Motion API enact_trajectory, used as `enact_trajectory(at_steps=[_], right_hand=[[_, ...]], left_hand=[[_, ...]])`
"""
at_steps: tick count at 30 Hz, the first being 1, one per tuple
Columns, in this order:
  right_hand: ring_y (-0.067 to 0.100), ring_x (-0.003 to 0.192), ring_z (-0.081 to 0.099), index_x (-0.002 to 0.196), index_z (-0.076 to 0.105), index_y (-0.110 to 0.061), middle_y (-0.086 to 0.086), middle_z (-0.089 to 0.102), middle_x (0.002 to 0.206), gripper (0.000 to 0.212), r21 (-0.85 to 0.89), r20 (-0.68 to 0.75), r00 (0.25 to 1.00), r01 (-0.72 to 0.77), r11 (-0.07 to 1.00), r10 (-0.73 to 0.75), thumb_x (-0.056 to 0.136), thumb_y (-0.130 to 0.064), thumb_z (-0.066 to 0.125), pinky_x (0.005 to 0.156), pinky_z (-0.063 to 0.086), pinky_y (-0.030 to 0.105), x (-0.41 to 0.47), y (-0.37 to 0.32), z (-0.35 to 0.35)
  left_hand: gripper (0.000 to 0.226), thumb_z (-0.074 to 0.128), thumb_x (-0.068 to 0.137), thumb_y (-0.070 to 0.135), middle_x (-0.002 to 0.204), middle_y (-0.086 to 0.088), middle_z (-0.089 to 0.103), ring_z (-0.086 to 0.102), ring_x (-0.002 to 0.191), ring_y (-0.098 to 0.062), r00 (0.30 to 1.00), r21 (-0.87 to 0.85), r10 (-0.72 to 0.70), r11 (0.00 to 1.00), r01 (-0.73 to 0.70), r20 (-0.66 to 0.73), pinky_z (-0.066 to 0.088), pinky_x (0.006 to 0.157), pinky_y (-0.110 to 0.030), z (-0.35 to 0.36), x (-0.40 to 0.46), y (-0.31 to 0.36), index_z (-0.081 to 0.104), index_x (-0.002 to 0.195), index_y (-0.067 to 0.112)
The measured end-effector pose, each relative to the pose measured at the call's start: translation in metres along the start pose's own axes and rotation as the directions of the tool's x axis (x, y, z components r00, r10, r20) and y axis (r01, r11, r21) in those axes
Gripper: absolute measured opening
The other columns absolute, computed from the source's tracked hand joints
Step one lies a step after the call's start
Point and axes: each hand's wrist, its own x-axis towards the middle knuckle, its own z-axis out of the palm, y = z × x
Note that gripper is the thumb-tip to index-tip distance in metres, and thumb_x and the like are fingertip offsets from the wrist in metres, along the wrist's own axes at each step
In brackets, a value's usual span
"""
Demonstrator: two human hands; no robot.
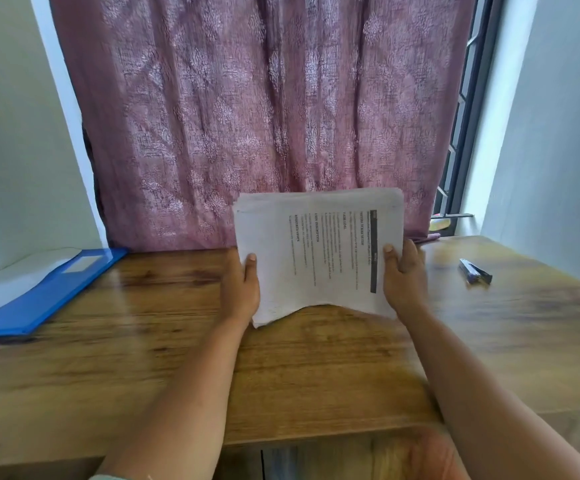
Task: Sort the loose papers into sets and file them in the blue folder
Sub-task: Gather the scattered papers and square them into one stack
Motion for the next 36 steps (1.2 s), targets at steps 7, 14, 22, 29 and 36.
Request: enact_trajectory(at_steps=[7,14,22,29,36], right_hand=[[0.007,0.083,0.059,0.117,0.035,-0.005,-0.001,0.054,0.096,0.028,-0.042,0.062,0.990,0.128,0.991,-0.126,0.102,-0.028,0.043,0.059,0.042,0.017,-0.008,-0.007,0.011],[0.016,0.103,0.050,0.139,0.032,-0.017,0.002,0.054,0.124,0.036,-0.129,0.338,0.906,-0.223,0.966,0.255,0.104,-0.023,0.037,0.082,0.043,0.032,-0.004,0.030,0.024],[0.014,0.091,0.054,0.121,0.032,-0.014,0.001,0.051,0.112,0.020,0.015,0.086,0.996,-0.024,1.000,0.023,0.102,-0.014,0.040,0.070,0.047,0.030,-0.007,0.018,0.024],[0.023,0.109,0.052,0.139,0.022,-0.012,0.011,0.050,0.131,0.045,-0.016,0.255,0.902,-0.357,0.934,0.349,0.101,-0.016,0.046,0.090,0.046,0.038,0.003,0.042,0.023],[0.027,0.109,0.056,0.137,0.031,-0.015,0.010,0.054,0.130,0.043,-0.076,0.182,0.918,-0.344,0.936,0.352,0.098,-0.012,0.051,0.089,0.050,0.040,0.009,0.045,0.013]], left_hand=[[0.029,0.044,0.102,0.028,0.111,0.015,0.050,0.053,0.094,0.010,1.000,-0.129,0.012,0.992,-0.012,0.005,0.044,0.076,-0.009,0.003,-0.009,0.016,0.027,0.123,0.018],[0.019,0.040,0.104,0.020,0.117,-0.002,0.051,0.053,0.109,-0.022,0.971,-0.040,-0.232,0.971,0.235,0.058,0.042,0.084,-0.031,0.004,-0.007,-0.003,0.034,0.120,0.012],[0.036,0.047,0.102,0.018,0.124,0.003,0.050,0.052,0.107,-0.007,0.982,-0.066,0.067,0.995,-0.080,-0.176,0.044,0.084,-0.018,0.001,-0.010,0.016,0.033,0.132,0.004],[0.028,0.043,0.103,0.032,0.123,-0.005,0.059,0.055,0.116,-0.025,0.983,0.093,-0.155,0.985,0.146,0.100,0.044,0.093,-0.035,0.006,0.001,-0.016,0.050,0.120,0.010],[0.025,0.040,0.104,0.030,0.116,0.000,0.061,0.057,0.104,-0.017,0.984,0.173,-0.003,0.985,-0.028,0.178,0.047,0.084,-0.032,-0.003,0.004,-0.015,0.050,0.122,0.016]])
